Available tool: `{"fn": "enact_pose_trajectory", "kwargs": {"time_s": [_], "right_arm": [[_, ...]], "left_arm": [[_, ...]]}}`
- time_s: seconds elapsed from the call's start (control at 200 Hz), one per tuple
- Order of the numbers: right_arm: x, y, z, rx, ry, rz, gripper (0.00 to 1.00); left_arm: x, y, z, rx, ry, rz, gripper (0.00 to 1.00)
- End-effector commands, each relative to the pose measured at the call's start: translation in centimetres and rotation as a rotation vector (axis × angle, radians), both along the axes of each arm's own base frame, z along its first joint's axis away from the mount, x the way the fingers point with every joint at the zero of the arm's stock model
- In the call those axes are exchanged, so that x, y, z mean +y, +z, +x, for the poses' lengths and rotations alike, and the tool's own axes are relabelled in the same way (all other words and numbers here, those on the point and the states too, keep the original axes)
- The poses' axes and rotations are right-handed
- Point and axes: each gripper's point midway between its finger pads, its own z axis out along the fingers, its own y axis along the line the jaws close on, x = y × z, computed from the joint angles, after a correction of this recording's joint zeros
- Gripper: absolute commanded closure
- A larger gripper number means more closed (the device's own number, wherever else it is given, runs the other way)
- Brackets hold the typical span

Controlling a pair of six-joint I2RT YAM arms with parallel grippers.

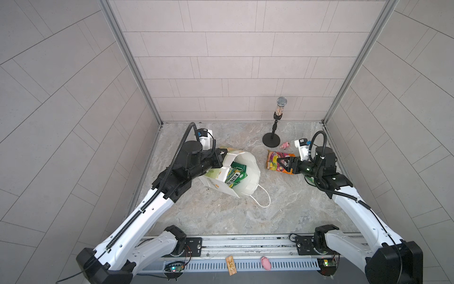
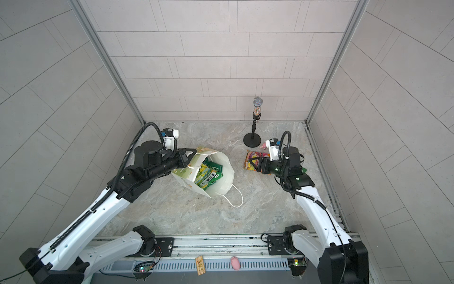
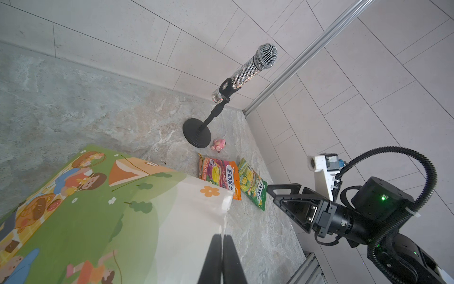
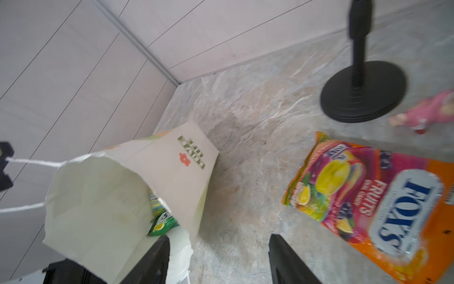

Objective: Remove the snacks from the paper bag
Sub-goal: 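Open the right gripper and move it back into the bag opening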

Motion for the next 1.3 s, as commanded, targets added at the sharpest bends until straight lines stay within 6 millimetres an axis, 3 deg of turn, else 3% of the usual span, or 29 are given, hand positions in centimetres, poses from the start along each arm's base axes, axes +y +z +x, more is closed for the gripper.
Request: {"fn": "enact_pose_trajectory", "kwargs": {"time_s": [0.0, 0.225, 0.535, 1.041, 1.296], "right_arm": [[2.9, 1.0, -1.8, -0.071, 0.09, 0.012, 0.36], [7.9, 0.4, -4.7, -0.139, 0.224, 0.01, 0.37], [14.1, -3.4, -6.2, -0.114, 0.323, -0.101, 0.41], [18.7, -9.6, -7.2, -0.035, 0.373, -0.258, 0.43], [20.7, -10.7, -8.2, -0.031, 0.421, -0.296, 0.41]], "left_arm": [[-0.2, 1.1, -0.4, -0.048, -0.024, -0.017, 1.0], [-0.9, 1.4, -0.5, -0.045, -0.056, -0.036, 1.0], [-1.5, 1.9, -1.1, -0.057, -0.098, -0.07, 1.0], [-2.9, 2.8, -2.1, -0.074, -0.195, -0.12, 1.0], [-3.3, 2.7, -2.1, -0.068, -0.213, -0.125, 1.0]]}}
